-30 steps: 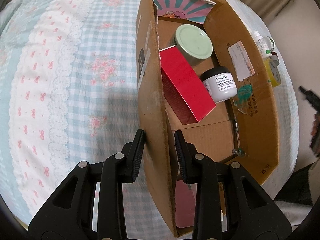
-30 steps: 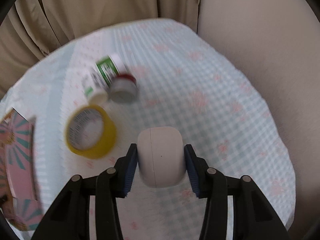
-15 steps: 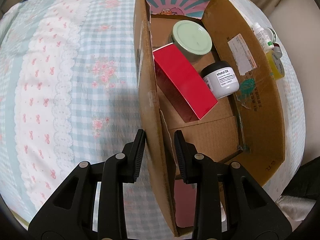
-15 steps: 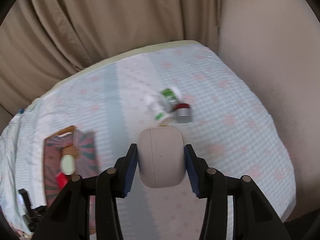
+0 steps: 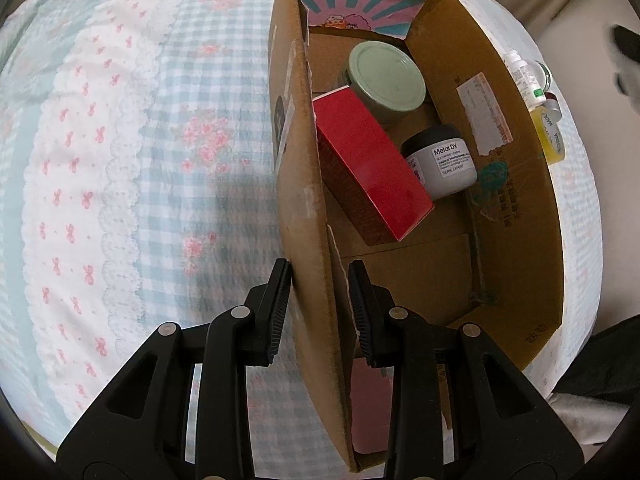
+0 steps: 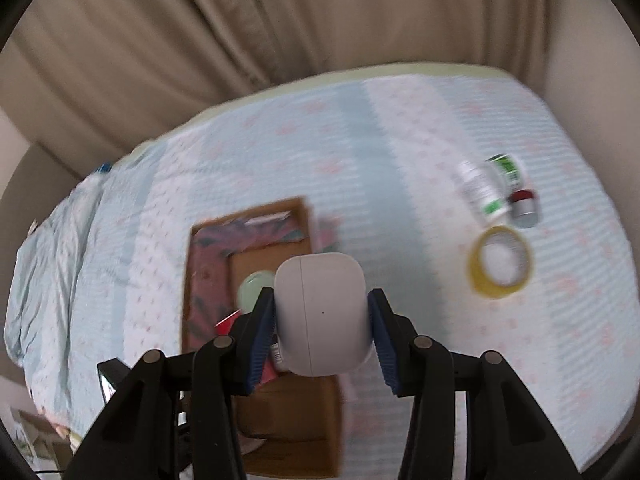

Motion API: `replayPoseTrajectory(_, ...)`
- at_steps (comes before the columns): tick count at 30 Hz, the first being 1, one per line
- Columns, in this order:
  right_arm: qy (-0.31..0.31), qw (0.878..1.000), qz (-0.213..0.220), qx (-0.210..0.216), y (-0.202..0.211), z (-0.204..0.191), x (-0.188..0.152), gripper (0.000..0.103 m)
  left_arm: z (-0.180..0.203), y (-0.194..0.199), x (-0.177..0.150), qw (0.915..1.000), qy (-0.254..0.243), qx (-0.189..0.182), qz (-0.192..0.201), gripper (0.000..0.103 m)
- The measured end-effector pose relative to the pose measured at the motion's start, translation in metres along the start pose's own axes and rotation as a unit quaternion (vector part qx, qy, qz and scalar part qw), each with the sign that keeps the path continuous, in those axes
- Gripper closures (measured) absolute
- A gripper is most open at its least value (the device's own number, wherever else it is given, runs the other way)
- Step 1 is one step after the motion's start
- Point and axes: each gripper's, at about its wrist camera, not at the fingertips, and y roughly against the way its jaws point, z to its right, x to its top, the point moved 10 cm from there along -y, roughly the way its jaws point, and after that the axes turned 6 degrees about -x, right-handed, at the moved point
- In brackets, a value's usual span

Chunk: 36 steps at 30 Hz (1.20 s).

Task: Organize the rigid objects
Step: 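Place the white case in the box beside the Metal DX jar, release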

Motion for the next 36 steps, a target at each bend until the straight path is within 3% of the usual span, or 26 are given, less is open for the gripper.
replayPoseTrajectory(9,0.040,0.995,-0.083,0.026,-0.082,-0.059,-0.056,0.060,-0.009,0.001,0.002,1.0000,0.007,-0.006,-0.002,0.076)
replayPoseTrajectory(18,0.039,0.992,-0.111,0.044,-0.109,-0.070,-0.073,0.060,-0.016,0.003,0.005,0.9998,0.014,-0.010,-0.004,0.076)
replayPoseTrajectory(19,0.037,0.992,-0.111,0.050,-0.109,-0.071,-0.071,0.057,-0.016,0.003,0.005,0.9998,0.014,-0.011,-0.004,0.076)
replayPoseTrajectory(22,0.026,0.991,-0.113,0.063,-0.109,-0.072,-0.069,0.000,-0.015,0.005,0.006,0.9999,0.012,-0.011,-0.004,0.076)
replayPoseTrajectory(36,0.032,0.992,-0.103,0.064,-0.103,-0.068,-0.061,0.000,-0.012,0.003,0.003,0.9998,0.015,-0.009,-0.001,0.076)
